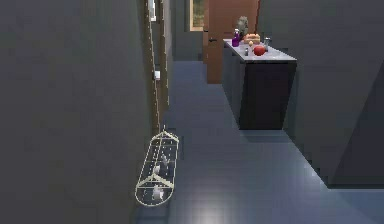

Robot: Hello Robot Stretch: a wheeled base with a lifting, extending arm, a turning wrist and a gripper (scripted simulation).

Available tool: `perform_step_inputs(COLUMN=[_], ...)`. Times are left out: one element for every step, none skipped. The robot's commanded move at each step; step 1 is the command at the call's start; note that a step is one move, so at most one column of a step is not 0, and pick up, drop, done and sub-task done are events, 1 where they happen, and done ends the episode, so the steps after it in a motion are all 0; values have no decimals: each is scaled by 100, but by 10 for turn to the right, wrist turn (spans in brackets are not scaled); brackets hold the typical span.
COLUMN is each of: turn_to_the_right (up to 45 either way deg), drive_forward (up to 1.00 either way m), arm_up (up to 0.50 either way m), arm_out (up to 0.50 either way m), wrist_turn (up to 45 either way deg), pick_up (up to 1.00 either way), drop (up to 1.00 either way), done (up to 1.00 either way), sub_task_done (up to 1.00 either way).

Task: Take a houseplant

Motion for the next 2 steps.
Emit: perform_step_inputs(turn_to_the_right=[0, 0], drive_forward=[0, 0], arm_up=[0, 0], arm_out=[0, 0], wrist_turn=[450, 210], pick_up=[0, 0], drop=[0, 0], done=[0, 0], sub_task_done=[0, 0])
